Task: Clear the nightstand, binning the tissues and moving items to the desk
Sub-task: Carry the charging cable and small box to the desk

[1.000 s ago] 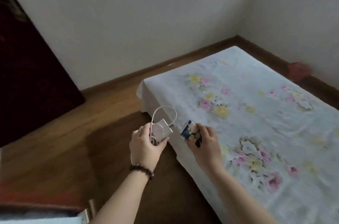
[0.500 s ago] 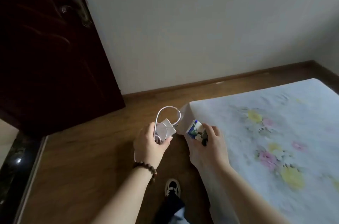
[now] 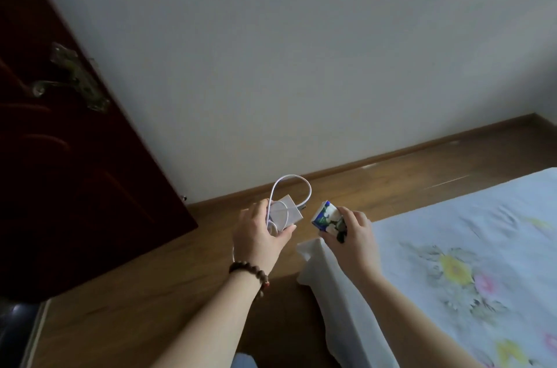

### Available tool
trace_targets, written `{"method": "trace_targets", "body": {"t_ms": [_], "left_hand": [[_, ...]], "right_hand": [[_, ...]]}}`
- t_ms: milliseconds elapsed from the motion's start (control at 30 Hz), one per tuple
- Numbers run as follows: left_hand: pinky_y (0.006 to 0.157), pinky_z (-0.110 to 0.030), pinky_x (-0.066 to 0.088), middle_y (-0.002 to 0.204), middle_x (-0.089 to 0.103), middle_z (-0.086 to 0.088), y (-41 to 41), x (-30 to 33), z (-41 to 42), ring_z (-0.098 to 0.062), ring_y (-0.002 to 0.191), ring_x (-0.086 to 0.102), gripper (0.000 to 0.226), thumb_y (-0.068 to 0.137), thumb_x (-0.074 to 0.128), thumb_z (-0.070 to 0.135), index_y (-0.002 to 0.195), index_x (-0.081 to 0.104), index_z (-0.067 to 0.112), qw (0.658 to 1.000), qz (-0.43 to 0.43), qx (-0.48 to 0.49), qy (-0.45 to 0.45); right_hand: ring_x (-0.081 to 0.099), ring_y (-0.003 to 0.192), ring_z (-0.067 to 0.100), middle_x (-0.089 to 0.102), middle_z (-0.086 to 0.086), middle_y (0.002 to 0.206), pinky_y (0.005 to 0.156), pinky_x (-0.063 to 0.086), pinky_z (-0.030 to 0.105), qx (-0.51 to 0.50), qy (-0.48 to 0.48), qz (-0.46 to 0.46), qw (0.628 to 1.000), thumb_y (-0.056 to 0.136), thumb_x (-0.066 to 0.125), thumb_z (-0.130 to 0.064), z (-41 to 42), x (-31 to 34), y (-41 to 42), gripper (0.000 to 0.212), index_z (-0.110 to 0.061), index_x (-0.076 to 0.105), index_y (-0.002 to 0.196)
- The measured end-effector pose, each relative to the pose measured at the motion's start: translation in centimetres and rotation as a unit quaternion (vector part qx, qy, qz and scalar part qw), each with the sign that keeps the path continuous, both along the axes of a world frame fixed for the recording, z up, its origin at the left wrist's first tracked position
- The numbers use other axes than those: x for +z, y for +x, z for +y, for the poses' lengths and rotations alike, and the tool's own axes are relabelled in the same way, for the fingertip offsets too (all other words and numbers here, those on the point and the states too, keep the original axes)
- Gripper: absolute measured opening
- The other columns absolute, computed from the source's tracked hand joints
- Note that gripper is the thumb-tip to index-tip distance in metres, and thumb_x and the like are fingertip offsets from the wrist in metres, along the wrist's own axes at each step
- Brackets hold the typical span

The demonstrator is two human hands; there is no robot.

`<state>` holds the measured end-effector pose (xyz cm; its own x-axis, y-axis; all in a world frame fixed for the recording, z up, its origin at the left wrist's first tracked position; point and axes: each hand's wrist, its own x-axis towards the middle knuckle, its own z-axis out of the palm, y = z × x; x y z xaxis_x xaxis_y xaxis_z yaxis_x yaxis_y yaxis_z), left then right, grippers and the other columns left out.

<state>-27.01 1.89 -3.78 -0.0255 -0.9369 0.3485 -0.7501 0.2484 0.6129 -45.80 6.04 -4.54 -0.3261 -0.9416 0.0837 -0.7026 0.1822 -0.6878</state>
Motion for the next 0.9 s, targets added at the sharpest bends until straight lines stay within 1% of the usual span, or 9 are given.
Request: {"method": "trace_targets", "body": {"t_ms": [100, 200, 300, 367, 567, 633, 733, 833, 900], "left_hand": [[0.060, -0.037, 0.055, 0.093, 0.064, -0.002, -1.5, -0.4, -6.4, -0.018, 0.082, 0.056, 0.061, 0.058, 0.086, 0.041, 0.107, 0.059, 0.016, 1.000, 0.008, -0.012, 0.002], [0.058, -0.034, 0.051, 0.086, 0.065, -0.001, -3.5, -1.1, -13.5, -0.020, 0.077, 0.054, 0.058, 0.056, 0.085, 0.044, 0.099, 0.060, 0.015, 0.999, -0.019, -0.037, -0.022], [0.060, -0.030, 0.043, 0.084, 0.065, 0.001, -5.9, -1.6, -21.1, -0.021, 0.078, 0.052, 0.054, 0.058, 0.082, 0.048, 0.096, 0.059, 0.017, 0.997, -0.033, -0.069, -0.028], [0.062, -0.032, 0.045, 0.086, 0.064, 0.003, -7.6, -1.8, -26.6, -0.020, 0.080, 0.051, 0.052, 0.060, 0.079, 0.050, 0.097, 0.059, 0.019, 0.994, -0.041, -0.103, -0.022], [0.061, -0.031, 0.041, 0.082, 0.061, 0.004, -12.7, -0.6, -41.5, -0.020, 0.079, 0.050, 0.046, 0.060, 0.080, 0.048, 0.089, 0.057, 0.021, 0.980, -0.046, -0.195, -0.015], [0.064, -0.034, 0.045, 0.085, 0.062, 0.003, -15.2, -0.2, -44.8, -0.021, 0.081, 0.050, 0.046, 0.060, 0.080, 0.047, 0.091, 0.058, 0.020, 0.972, -0.043, -0.230, -0.005], [0.066, -0.034, 0.045, 0.088, 0.063, 0.003, -19.8, 0.0, -48.0, -0.021, 0.082, 0.050, 0.046, 0.061, 0.081, 0.045, 0.092, 0.059, 0.019, 0.959, -0.033, -0.280, 0.011], [0.069, -0.036, 0.045, 0.093, 0.065, 0.001, -25.1, -0.3, -49.9, -0.024, 0.085, 0.051, 0.049, 0.061, 0.082, 0.043, 0.095, 0.059, 0.017, 0.945, -0.020, -0.326, 0.029], [0.071, -0.037, 0.046, 0.097, 0.065, -0.002, -28.8, -0.7, -50.8, -0.026, 0.088, 0.052, 0.053, 0.062, 0.083, 0.041, 0.101, 0.060, 0.014, 0.933, -0.012, -0.358, 0.037]], "right_hand": [[0.046, 0.106, 0.022, 0.054, 0.006, 0.114, 0.085, 0.045, 0.034, -0.027, -0.009, -0.005, 1.000, 0.075, 0.076, -0.024, -4.9, -0.6, -1.5, 0.055, -0.014, 0.054, 0.125], [0.046, 0.103, 0.020, 0.054, 0.005, 0.112, 0.080, 0.042, 0.029, -0.061, -0.016, 0.002, 0.998, 0.075, 0.076, -0.025, -10.2, -1.8, -3.1, 0.054, -0.015, 0.054, 0.124], [0.044, 0.099, 0.015, 0.055, 0.003, 0.110, 0.075, 0.038, 0.026, -0.116, -0.019, 0.008, 0.993, 0.075, 0.076, -0.028, -16.3, -3.0, -4.6, 0.054, -0.017, 0.055, 0.122], [0.041, 0.097, 0.012, 0.054, 0.002, 0.110, 0.074, 0.037, 0.026, -0.150, -0.018, 0.006, 0.989, 0.075, 0.075, -0.030, -20.8, -3.4, -5.8, 0.053, -0.018, 0.054, 0.122], [0.045, 0.106, 0.014, 0.051, -0.005, 0.113, 0.078, 0.044, 0.028, -0.239, -0.011, -0.011, 0.971, 0.078, 0.072, -0.034, -32.7, -2.7, -9.9, 0.054, -0.022, 0.050, 0.126], [0.045, 0.106, 0.014, 0.050, -0.005, 0.112, 0.079, 0.044, 0.028, -0.266, -0.012, -0.013, 0.964, 0.078, 0.072, -0.034, -35.0, -2.4, -11.5, 0.054, -0.022, 0.050, 0.126], [0.044, 0.106, 0.012, 0.051, -0.003, 0.113, 0.083, 0.047, 0.029, -0.309, -0.008, -0.015, 0.951, 0.079, 0.072, -0.033, -36.8, -2.3, -14.2, 0.056, -0.019, 0.049, 0.128], [0.041, 0.099, 0.007, 0.051, -0.001, 0.114, 0.081, 0.042, 0.023, -0.367, -0.004, -0.010, 0.930, 0.078, 0.073, -0.031, -37.6, -2.4, -17.7, 0.058, -0.018, 0.049, 0.129], [0.041, 0.096, 0.007, 0.052, -0.001, 0.111, 0.080, 0.040, 0.022, -0.403, -0.002, -0.011, 0.915, 0.077, 0.074, -0.031, -38.0, -2.4, -20.4, 0.058, -0.017, 0.051, 0.128]]}}
